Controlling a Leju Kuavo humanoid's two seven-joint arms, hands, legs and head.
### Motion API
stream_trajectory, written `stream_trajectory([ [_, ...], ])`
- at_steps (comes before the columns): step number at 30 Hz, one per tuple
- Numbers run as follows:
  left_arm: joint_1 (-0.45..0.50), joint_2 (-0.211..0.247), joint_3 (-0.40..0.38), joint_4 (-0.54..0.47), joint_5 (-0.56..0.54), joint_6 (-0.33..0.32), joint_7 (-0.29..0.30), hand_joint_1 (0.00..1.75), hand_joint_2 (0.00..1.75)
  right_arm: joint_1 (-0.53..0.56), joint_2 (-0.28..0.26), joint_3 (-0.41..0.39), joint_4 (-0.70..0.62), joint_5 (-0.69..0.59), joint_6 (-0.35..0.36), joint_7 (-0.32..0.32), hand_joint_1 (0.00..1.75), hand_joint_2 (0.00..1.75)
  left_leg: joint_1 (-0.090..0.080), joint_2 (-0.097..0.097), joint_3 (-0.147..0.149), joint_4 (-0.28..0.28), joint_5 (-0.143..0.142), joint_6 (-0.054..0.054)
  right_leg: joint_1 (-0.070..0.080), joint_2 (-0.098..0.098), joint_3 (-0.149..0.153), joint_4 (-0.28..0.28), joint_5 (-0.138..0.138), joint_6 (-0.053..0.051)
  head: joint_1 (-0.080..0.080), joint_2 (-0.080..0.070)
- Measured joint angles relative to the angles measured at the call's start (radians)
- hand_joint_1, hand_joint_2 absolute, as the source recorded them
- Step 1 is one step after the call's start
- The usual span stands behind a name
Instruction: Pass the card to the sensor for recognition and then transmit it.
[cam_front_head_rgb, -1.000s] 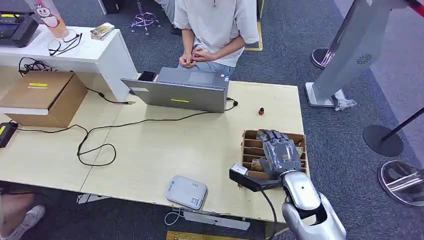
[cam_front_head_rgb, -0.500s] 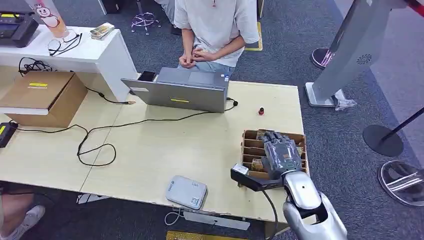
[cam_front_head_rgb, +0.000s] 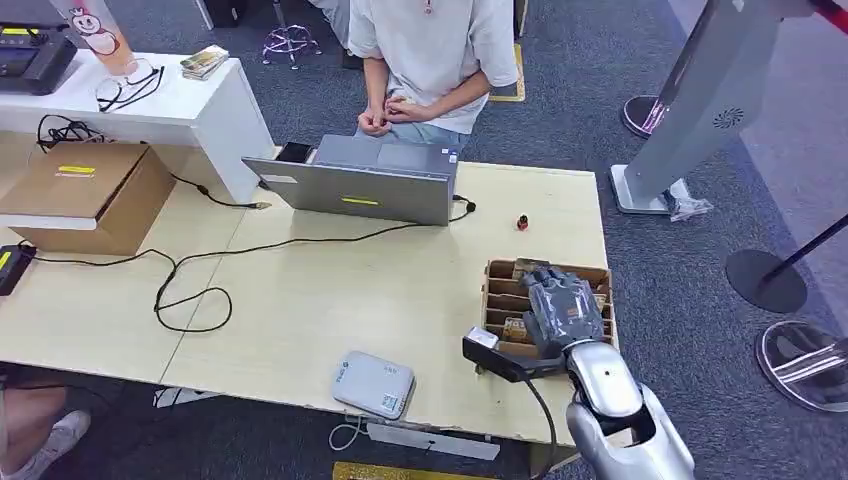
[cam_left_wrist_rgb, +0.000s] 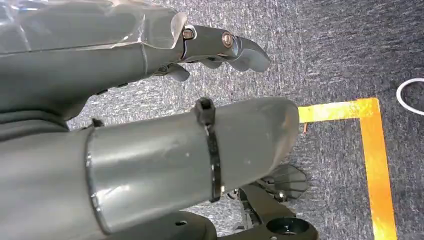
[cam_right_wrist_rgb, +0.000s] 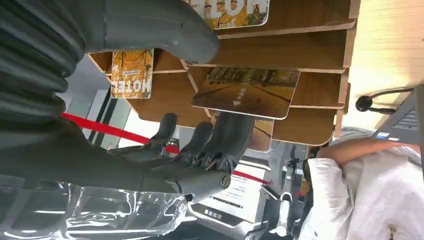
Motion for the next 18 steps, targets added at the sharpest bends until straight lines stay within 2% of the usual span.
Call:
stream_trajectory([
  [3, 0.000, 0.000, 0.000, 0.000, -0.001, 0.000, 0.001, 0.00, 0.00, -0.001, 0.000, 0.000, 0.001, 0.000, 0.000, 0.000, 0.82, 1.75, 0.000, 0.000, 0.000, 0.000, 0.000, 0.000, 0.000, 0.000, 0.000, 0.000, 0.000, 0.000, 0.000, 0.000],
  [5, 0.000, 0.000, 0.000, 0.000, -0.001, 0.000, 0.001, 0.00, 0.00, -0.001, 0.000, 0.000, 0.001, 0.000, -0.002, 0.000, 1.03, 1.75, 0.000, 0.000, 0.000, 0.000, 0.000, 0.000, 0.000, 0.000, 0.000, 0.000, 0.000, 0.000, 0.000, 0.000],
  [6, 0.000, 0.000, 0.000, 0.000, -0.001, 0.000, 0.001, 0.00, 0.00, -0.001, 0.000, 0.000, 0.001, 0.000, -0.002, 0.000, 1.27, 1.75, 0.000, 0.000, 0.000, 0.000, 0.000, 0.000, 0.000, 0.000, 0.000, 0.000, 0.000, 0.000, 0.000, 0.000],
  [9, -0.001, 0.000, 0.000, 0.000, -0.001, 0.000, 0.001, 0.00, 0.00, -0.001, 0.000, 0.000, 0.003, 0.000, -0.002, 0.000, 1.34, 1.75, 0.000, 0.000, 0.000, 0.000, 0.000, 0.000, 0.000, 0.000, 0.000, 0.000, 0.000, 0.000, 0.000, 0.000],
  [14, -0.001, 0.000, 0.000, 0.000, -0.001, 0.000, 0.001, 0.00, 0.00, -0.001, 0.000, 0.000, 0.003, 0.000, -0.003, 0.000, 1.59, 1.75, 0.000, 0.000, 0.000, 0.000, 0.000, 0.000, 0.000, 0.000, 0.000, 0.000, 0.000, 0.000, 0.000, 0.000],
  [18, -0.001, 0.000, 0.000, 0.000, -0.002, 0.000, 0.001, 0.00, 0.00, -0.001, 0.000, 0.000, 0.003, -0.001, -0.005, -0.001, 1.64, 1.75, 0.000, 0.000, 0.000, 0.000, 0.000, 0.000, 0.000, 0.000, 0.000, 0.000, 0.000, 0.000, 0.000, 0.000],
])
